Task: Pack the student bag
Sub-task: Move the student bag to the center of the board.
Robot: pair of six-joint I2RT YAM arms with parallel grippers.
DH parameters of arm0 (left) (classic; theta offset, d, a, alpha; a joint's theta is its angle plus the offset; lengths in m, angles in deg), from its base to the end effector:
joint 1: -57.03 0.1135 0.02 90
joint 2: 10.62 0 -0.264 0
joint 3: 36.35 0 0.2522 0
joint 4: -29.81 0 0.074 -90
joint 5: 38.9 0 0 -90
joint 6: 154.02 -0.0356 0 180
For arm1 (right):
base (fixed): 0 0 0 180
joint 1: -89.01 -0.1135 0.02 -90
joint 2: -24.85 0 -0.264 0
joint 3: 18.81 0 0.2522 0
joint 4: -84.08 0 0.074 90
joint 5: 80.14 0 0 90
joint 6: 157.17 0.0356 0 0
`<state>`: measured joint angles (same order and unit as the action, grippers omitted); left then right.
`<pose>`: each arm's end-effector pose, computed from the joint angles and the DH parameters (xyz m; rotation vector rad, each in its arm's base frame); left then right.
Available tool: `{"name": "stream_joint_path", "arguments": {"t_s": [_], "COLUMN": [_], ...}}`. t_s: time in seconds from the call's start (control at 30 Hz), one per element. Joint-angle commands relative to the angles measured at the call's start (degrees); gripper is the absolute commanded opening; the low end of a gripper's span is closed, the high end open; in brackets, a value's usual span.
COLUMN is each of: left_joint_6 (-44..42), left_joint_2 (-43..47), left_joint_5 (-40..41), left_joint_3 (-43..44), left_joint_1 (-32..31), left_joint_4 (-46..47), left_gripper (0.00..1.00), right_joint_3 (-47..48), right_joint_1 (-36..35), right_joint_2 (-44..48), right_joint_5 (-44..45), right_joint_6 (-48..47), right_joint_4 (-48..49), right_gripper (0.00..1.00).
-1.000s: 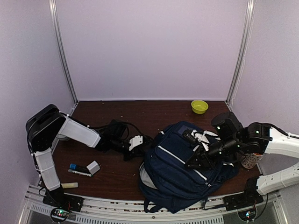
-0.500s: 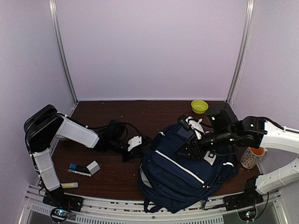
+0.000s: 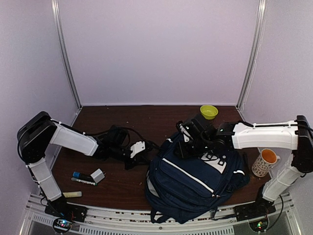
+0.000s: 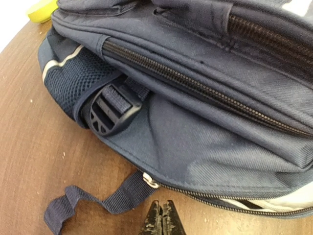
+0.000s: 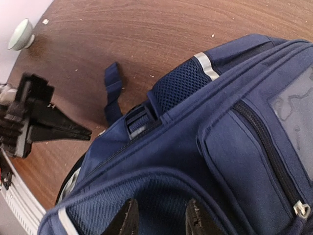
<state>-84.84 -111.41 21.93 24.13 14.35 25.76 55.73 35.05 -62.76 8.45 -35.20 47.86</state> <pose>0.2359 -0.2411 0.1362 1.4488 1.8545 -0.7843 0.1912 0.2642 0.2372 -0.4991 2.5077 0.6696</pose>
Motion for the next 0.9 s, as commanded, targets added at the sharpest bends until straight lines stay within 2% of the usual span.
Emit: {"name": "stream_joint_path", "arguments": {"t_s": [0.0, 0.13, 0.27, 0.37, 0.47, 0.53, 0.6, 0.7, 0.87], "left_joint_6": [2.82, 4.69, 7.16, 9.35, 11.51, 14.16, 17.52, 21.32, 24.90], "left_joint_2": [2.10, 3.11, 2.75, 2.74, 2.94, 2.24, 1.44, 1.36, 1.61], "left_joint_5": [1.73, 2.00, 0.56, -0.76, -1.09, -1.44, -2.47, -3.69, -6.08], "left_joint_3": [-1.74, -2.21, -1.46, -1.79, -3.60, -3.31, -2.97, -3.44, -3.35], "left_joint_1": [0.47, 0.40, 0.40, -0.25, -2.17, -3.15, -3.31, -3.38, -3.55], "left_joint_4": [0.01, 0.87, 0.69, -0.39, 1.84, 2.30, 3.12, 5.00, 5.62], "left_gripper": [0.00, 0.00, 0.00, 0.00, 0.00, 0.00, 0.00, 0.00, 0.00], "right_joint_3": [5.55, 7.68, 7.63, 6.71, 5.30, 5.25, 4.84, 1.90, -5.59], "right_joint_1": [0.36, 0.75, 0.77, 0.69, -0.32, -1.89, -3.90, -4.66, -4.71], "right_joint_2": [-5.65, -8.02, -5.08, -0.62, 3.28, 4.94, 6.71, 10.60, 16.44], "right_joint_5": [4.40, 4.00, -0.42, -5.25, -8.39, -5.45, 1.49, 11.62, 16.89], "right_joint_6": [3.92, 3.54, 2.04, 0.71, 1.25, 2.69, 6.00, 16.36, 31.45], "right_joint_4": [-4.30, -5.95, -5.89, -5.71, -5.65, -8.98, -14.43, -23.39, -33.78], "right_gripper": [0.33, 0.33, 0.35, 0.41, 0.54, 0.56, 0.59, 0.60, 0.60]}}
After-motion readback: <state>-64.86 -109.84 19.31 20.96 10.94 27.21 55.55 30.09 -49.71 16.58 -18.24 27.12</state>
